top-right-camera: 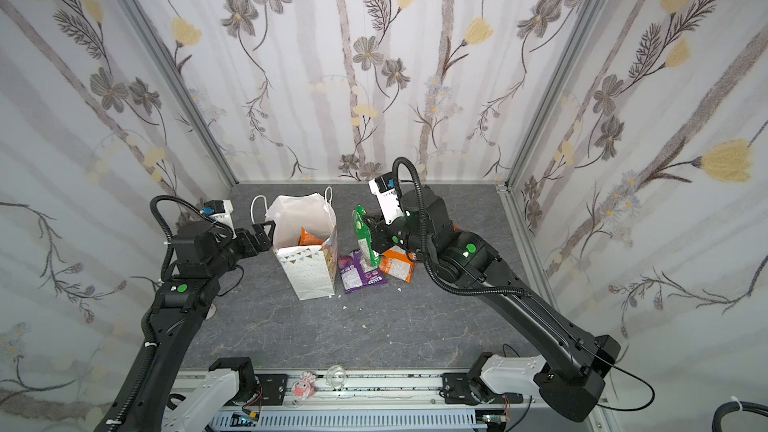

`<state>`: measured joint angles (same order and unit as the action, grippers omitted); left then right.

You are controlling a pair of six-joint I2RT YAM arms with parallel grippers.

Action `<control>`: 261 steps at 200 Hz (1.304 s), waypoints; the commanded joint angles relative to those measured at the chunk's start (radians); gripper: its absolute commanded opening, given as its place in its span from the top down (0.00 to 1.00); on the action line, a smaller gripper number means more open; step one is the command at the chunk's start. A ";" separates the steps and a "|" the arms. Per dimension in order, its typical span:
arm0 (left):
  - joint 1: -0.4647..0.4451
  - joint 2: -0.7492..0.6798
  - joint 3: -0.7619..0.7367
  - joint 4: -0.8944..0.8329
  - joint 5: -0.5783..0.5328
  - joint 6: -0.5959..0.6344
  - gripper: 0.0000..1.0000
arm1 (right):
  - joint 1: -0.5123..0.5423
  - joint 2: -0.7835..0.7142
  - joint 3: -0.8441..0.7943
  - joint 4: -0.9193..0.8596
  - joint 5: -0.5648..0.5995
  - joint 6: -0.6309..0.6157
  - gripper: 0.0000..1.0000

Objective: Place the snacks into the paper bag
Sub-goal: 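Carry the green candy bag with the right gripper over the paper bag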

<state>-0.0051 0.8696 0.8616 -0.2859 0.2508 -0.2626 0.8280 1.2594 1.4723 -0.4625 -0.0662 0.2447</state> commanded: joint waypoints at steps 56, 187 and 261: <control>0.001 0.007 0.000 0.027 0.010 -0.006 0.00 | 0.003 0.072 0.210 0.007 -0.071 -0.043 1.00; 0.002 0.011 -0.001 0.027 0.019 -0.004 0.00 | 0.083 0.329 0.652 -0.020 -0.231 -0.072 1.00; 0.002 0.012 0.002 0.016 0.008 -0.001 0.00 | 0.091 0.538 0.800 -0.126 -0.300 -0.141 1.00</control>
<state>-0.0040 0.8814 0.8616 -0.2871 0.2657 -0.2626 0.9176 1.7500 2.2028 -0.5583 -0.3309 0.1574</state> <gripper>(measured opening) 0.998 0.049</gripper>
